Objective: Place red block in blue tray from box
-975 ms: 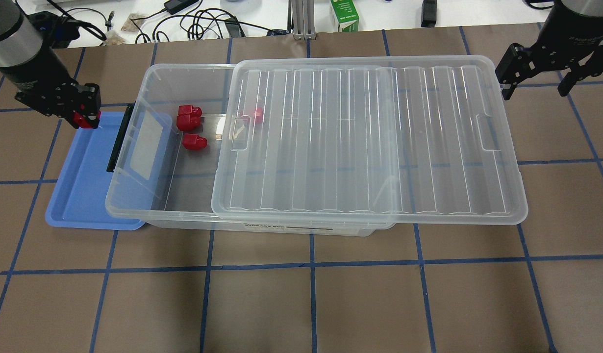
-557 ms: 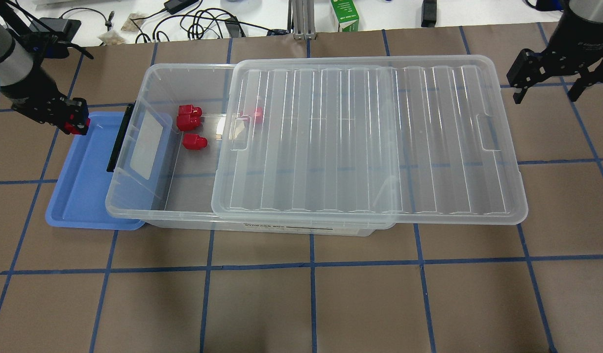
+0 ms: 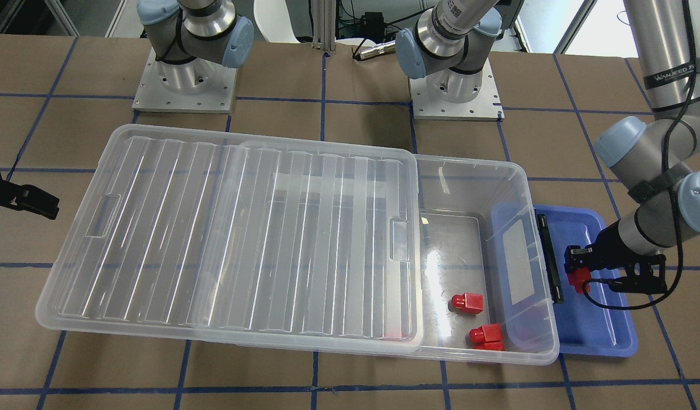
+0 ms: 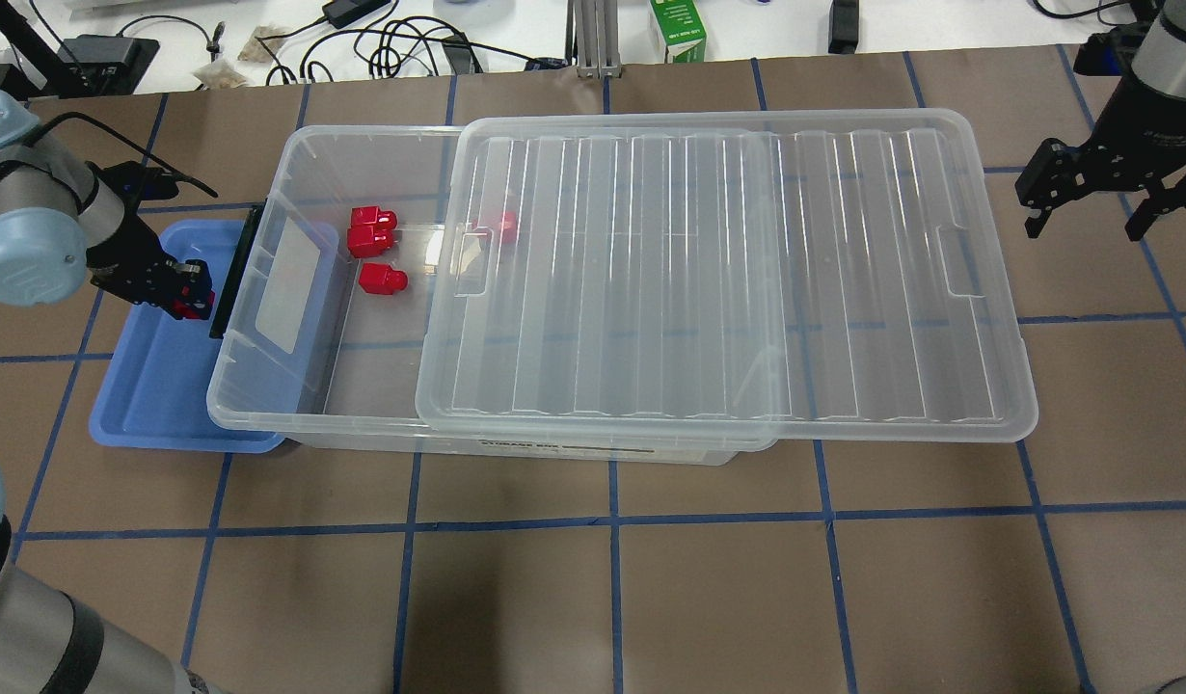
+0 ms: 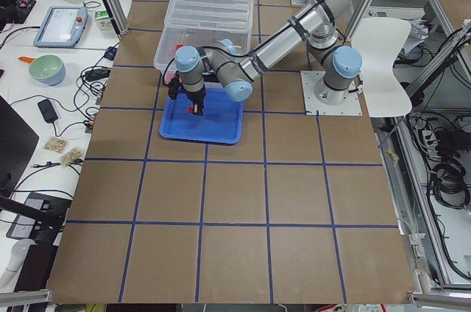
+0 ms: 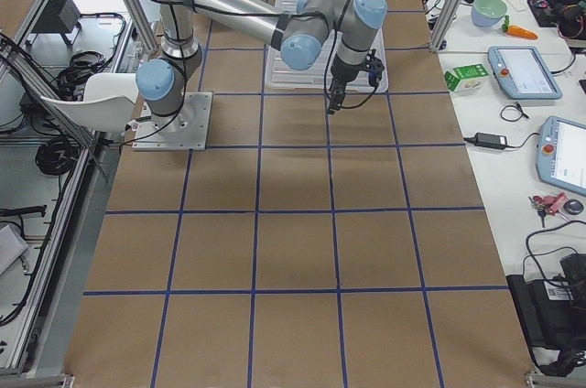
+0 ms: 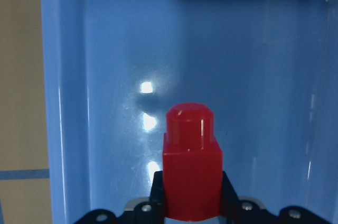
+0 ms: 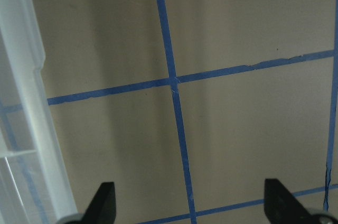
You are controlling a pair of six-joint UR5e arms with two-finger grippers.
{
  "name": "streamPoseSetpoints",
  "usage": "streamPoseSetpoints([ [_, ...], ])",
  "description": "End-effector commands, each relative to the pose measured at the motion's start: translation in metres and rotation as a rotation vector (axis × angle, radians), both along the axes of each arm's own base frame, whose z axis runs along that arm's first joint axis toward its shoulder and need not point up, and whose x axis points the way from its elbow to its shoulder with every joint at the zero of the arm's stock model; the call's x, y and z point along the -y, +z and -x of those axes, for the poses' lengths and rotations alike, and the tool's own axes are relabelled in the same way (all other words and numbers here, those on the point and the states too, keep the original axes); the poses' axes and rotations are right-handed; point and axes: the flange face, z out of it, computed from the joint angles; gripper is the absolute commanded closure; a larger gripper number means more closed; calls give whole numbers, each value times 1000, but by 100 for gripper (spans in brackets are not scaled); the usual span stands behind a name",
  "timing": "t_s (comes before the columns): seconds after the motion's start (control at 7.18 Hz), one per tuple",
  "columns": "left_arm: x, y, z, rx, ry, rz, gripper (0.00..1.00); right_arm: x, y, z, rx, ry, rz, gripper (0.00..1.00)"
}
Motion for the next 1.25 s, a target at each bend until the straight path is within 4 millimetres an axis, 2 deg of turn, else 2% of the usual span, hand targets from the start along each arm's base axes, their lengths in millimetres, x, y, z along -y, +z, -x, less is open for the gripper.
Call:
streamPoseSetpoints([
  [0.0,4,-22,-8,-7,9,-8,74,2,-14,-3,9,6,-7,0],
  [0.14,4,-22,-11,-7,12,-6,67,0,-16,-6,14,10,-12,0],
  [0.28,3,-11,-11,-1,9,3,61,1,-19,-7,18,16,-17,0],
  [0.42,1,3,-6,5,4,14,41,1,-20,-8,22,34,-20,0],
  [0.56,-2,18,-4,8,4,28,17,4,-20,-17,27,50,-15,0],
  [0.7,-8,29,-2,2,8,16,7,8,-21,-38,25,82,-6,0],
  [0.84,-9,51,1,4,8,18,0,11,-24,-48,24,96,-9,0],
  [1.11,-18,132,21,9,-3,27,0,12,-23,-57,25,108,-5,0],
])
